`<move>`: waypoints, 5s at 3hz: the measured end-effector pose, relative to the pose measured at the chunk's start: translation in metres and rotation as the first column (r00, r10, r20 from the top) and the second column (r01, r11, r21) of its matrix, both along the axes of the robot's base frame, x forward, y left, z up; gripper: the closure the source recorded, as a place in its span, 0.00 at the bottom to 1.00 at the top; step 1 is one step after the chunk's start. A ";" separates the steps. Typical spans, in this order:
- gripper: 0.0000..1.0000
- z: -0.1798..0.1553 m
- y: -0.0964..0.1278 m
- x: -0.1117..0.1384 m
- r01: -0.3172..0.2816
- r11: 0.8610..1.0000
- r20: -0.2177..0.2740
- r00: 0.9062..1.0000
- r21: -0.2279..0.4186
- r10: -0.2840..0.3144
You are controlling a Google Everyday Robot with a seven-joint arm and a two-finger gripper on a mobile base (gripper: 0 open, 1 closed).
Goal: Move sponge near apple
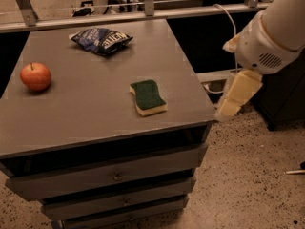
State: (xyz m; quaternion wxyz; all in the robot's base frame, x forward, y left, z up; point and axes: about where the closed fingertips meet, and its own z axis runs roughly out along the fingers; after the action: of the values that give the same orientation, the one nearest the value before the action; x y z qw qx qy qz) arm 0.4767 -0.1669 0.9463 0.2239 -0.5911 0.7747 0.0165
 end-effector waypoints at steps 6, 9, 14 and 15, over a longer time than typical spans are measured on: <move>0.18 -0.105 0.130 0.071 0.088 0.911 -0.055 0.996 0.402 -0.071; 0.88 -0.076 0.134 0.098 0.073 0.895 0.014 0.996 0.440 -0.088; 1.00 -0.028 0.301 0.133 -0.202 0.822 0.209 0.972 0.533 0.104; 1.00 -0.046 0.341 0.166 -0.215 0.823 0.205 0.971 0.525 0.123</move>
Offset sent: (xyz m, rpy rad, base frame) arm 0.0812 0.1093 -0.0648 0.4135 0.0460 -0.0667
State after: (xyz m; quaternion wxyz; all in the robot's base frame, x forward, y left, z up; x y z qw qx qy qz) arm 0.6426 0.1740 0.9007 0.4421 -0.5690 0.6617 0.2074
